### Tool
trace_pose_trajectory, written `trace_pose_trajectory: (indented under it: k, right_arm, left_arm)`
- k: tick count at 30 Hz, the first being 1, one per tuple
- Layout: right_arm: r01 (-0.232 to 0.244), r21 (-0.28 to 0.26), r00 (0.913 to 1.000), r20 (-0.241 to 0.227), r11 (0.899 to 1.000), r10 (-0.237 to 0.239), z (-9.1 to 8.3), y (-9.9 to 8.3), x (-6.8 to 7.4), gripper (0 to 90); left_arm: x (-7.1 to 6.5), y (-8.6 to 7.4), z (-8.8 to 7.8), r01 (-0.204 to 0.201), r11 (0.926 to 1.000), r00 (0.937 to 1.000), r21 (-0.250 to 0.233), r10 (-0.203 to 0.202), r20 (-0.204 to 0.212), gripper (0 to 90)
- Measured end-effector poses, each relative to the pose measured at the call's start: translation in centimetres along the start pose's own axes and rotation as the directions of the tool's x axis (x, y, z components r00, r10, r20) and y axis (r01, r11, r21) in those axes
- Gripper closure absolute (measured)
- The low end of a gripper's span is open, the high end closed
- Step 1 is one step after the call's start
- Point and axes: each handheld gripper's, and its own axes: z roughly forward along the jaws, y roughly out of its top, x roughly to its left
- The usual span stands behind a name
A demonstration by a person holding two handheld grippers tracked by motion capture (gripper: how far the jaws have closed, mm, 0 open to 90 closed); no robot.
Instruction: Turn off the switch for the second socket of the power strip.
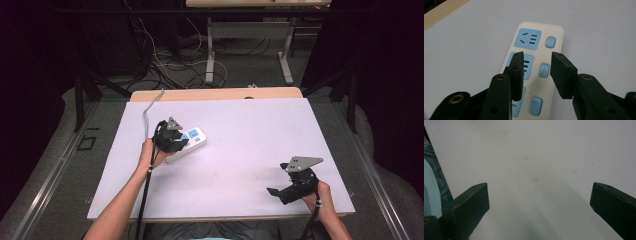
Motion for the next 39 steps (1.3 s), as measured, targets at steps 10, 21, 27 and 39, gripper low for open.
trace_pose_trajectory:
  k: [10,21,27,39]
  right_arm:
    - [0.0,-0.004,1.0,0.001,1.0,0.0,0.1,0.0,0.0,1.9]
    - [0.0,0.001,1.0,-0.005,1.0,0.0,0.1,0.0,0.0,1.9]
    - [0.005,-0.011,1.0,0.007,1.0,-0.005,0.0,0.0,0.0,2.0]
    - [-0.004,0.002,0.9999,0.012,1.0,0.004,0.0,-0.1,0.1,2.1]
  left_arm:
    - [0.0,-0.3,0.7,0.022,0.9995,0.9992,-0.021,-0.022,0.034,87.9]
    - [-0.4,-0.1,1.7,0.005,1.0,0.999,0.006,-0.006,0.043,89.8]
    - [-0.7,0.0,2.3,-0.009,0.9997,0.9996,0.021,0.009,0.026,89.8]
    - [-0.5,-0.1,2.2,0.003,0.9995,0.9997,0.031,-0.004,0.025,89.9]
